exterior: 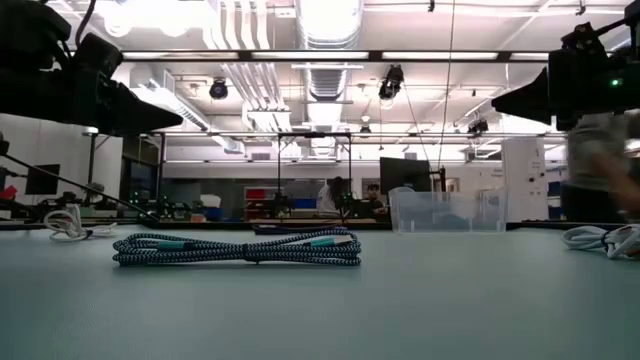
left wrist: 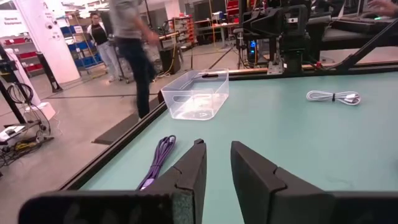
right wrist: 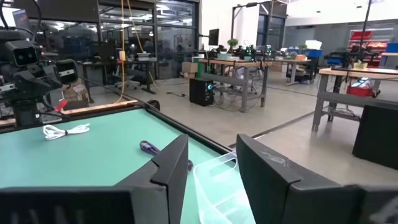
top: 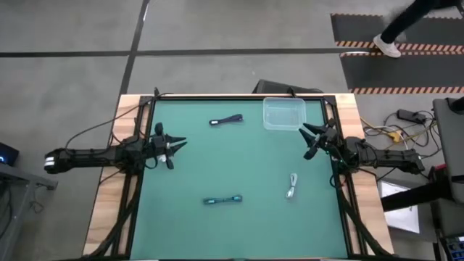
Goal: Pick and place USB-C Cables
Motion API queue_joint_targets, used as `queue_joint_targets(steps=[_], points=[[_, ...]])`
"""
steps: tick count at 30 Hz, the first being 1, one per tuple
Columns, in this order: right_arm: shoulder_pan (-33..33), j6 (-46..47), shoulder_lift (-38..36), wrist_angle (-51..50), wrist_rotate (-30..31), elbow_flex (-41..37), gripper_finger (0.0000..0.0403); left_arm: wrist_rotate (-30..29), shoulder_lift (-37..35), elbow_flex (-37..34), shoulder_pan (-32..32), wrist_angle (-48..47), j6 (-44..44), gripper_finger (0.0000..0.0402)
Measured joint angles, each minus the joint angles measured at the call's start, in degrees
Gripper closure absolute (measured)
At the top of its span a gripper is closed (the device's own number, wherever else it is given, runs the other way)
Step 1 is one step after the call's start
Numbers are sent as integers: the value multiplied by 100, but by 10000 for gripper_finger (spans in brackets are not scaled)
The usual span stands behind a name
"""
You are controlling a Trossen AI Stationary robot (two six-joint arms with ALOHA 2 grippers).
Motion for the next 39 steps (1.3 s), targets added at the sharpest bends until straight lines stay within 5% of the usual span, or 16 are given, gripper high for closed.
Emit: queue_joint_targets(steps=[39], points=[[-1,-5,0,0,1,0,278,1,0,0,-1,-2,-1,343]])
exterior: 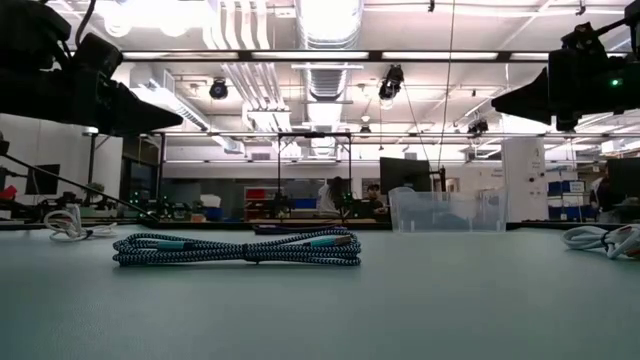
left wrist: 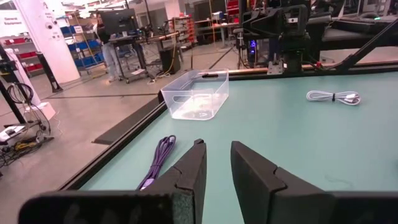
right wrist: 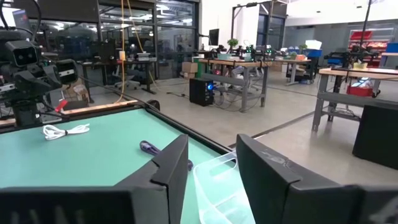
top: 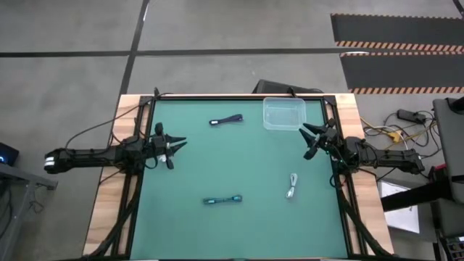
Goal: Pick and place USB-C Cables
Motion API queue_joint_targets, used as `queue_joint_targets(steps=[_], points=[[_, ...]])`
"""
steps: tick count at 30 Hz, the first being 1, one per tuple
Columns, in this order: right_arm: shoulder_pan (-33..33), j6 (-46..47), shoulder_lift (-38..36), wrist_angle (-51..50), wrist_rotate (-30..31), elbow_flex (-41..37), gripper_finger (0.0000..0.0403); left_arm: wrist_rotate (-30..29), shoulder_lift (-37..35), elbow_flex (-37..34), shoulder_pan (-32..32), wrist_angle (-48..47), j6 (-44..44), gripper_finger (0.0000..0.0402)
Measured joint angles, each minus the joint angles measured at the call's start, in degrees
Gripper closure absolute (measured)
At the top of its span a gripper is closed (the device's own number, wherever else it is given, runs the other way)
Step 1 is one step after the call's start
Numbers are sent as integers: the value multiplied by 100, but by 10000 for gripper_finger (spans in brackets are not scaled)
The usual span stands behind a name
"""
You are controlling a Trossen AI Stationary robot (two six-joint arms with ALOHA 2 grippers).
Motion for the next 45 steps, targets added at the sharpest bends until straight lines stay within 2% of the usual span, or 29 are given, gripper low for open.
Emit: queue_joint_targets(steps=[12,14,18,20,24,27,32,38,45], points=[[-1,156,0,10,-1,0,275,0,0,0,1,1,2,343],[-1,842,2,52,-24,0,273,-2,0,0,-1,2,0,343],[1,3016,-4,70,-153,0,274,-1,-2,0,1,0,0,343],[-14,3419,-4,81,-96,0,276,0,0,0,0,4,-7,343],[-14,3378,-4,87,-79,0,277,15,-2,0,-1,65,-534,343],[-14,3561,2,96,-434,0,274,15,0,0,-1,114,-1131,343],[-14,3383,103,293,-787,0,274,17,-9,0,-1,446,-1208,343],[-12,2642,681,1853,-1628,0,280,17,-11,0,-1,861,-1204,343],[-14,2311,1474,2903,-1618,0,274,17,-13,0,-1,940,-1204,343]])
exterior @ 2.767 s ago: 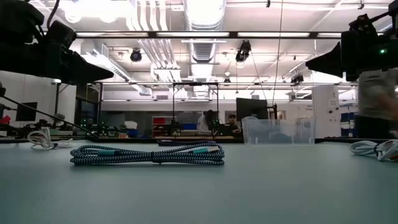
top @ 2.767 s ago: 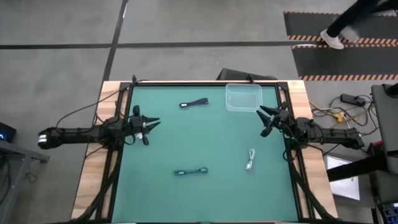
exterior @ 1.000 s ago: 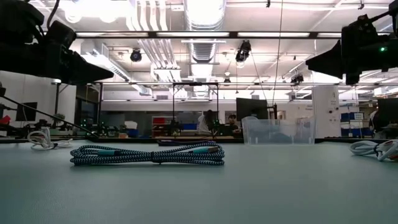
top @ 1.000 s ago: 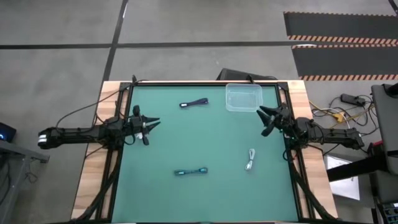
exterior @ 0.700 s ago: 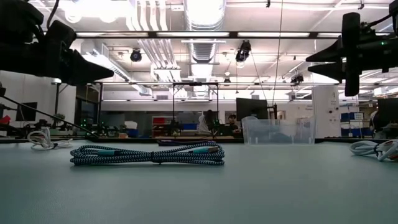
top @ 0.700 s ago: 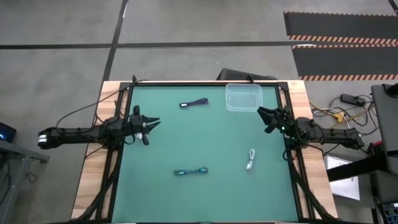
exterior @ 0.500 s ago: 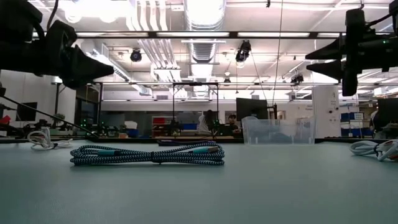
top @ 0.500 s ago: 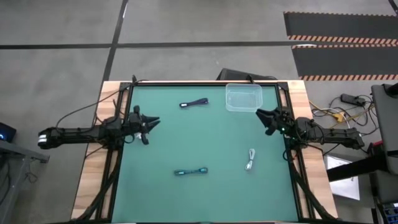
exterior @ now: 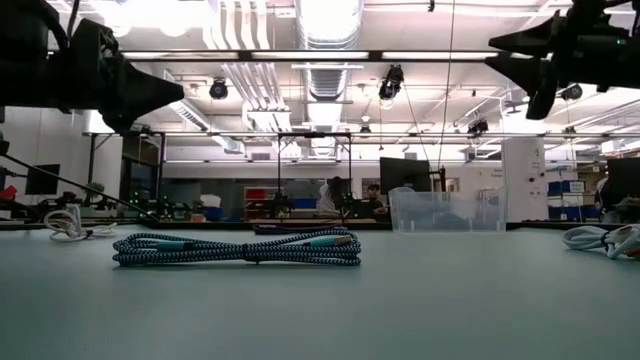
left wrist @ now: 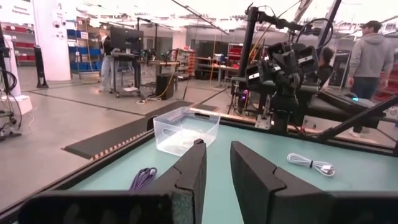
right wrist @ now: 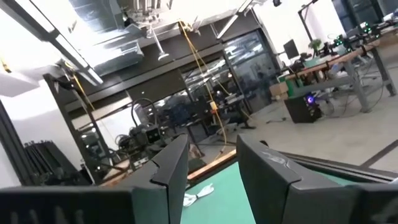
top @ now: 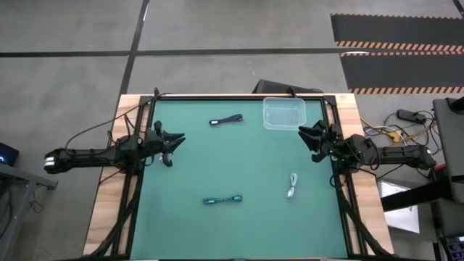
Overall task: Pick and place USB-C Cables
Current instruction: Put the violet charger cable into the transparent bin
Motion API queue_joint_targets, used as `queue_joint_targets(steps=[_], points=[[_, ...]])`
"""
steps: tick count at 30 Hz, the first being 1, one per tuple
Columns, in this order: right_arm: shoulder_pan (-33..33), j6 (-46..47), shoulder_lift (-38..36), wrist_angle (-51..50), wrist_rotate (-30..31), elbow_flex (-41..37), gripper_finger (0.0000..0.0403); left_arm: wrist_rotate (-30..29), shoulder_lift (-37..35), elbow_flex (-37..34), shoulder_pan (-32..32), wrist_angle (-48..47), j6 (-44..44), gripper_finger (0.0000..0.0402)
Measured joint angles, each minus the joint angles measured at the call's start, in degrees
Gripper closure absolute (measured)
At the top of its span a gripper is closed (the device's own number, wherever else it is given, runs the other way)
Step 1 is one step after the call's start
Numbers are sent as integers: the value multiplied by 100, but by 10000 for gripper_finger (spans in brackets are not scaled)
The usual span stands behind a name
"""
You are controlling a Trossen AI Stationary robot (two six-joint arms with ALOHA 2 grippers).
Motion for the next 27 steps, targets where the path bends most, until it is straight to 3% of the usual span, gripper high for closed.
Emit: queue_joint_targets(steps=[8,27], points=[[0,-18,587,227,2,268,277,-37,10,0,0,52,147,343],[0,-763,2014,19,4,1654,279,-330,2,0,0,1655,2847,343]])
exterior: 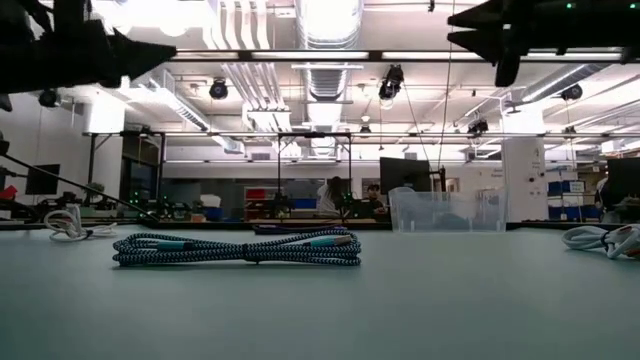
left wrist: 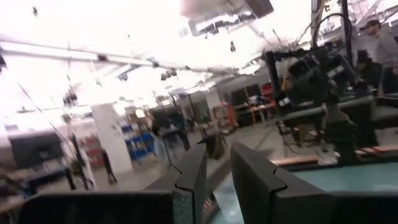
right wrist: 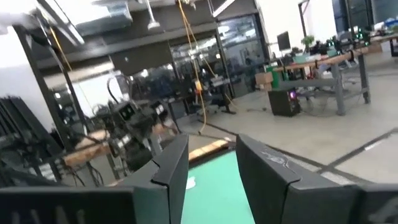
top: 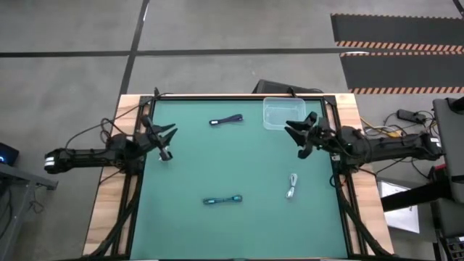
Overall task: Pick and place USB-C Cables
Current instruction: Put the violet charger cable into the transparent bin
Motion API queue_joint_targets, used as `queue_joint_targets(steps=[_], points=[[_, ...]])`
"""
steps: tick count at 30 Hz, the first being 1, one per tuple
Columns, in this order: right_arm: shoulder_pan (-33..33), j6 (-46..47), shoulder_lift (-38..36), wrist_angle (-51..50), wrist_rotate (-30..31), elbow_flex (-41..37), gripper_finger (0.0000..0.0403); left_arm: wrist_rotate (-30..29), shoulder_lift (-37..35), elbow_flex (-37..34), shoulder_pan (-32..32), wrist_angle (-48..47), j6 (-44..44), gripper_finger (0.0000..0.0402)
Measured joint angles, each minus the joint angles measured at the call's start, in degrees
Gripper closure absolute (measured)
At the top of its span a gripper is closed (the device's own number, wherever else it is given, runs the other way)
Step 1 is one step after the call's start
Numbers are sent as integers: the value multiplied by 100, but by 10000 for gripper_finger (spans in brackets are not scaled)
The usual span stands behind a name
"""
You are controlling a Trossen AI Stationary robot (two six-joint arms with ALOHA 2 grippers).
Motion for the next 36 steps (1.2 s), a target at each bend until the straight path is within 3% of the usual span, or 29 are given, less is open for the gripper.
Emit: queue_joint_targets(steps=[7,28,36], points=[[-2,-101,510,41,2,347,280,-17,-2,0,0,463,497,343],[-2,-81,2051,-4,4,1222,280,-39,-2,0,0,460,453,343],[-4,-940,2337,0,6,1582,273,-38,-2,0,0,458,448,343]])
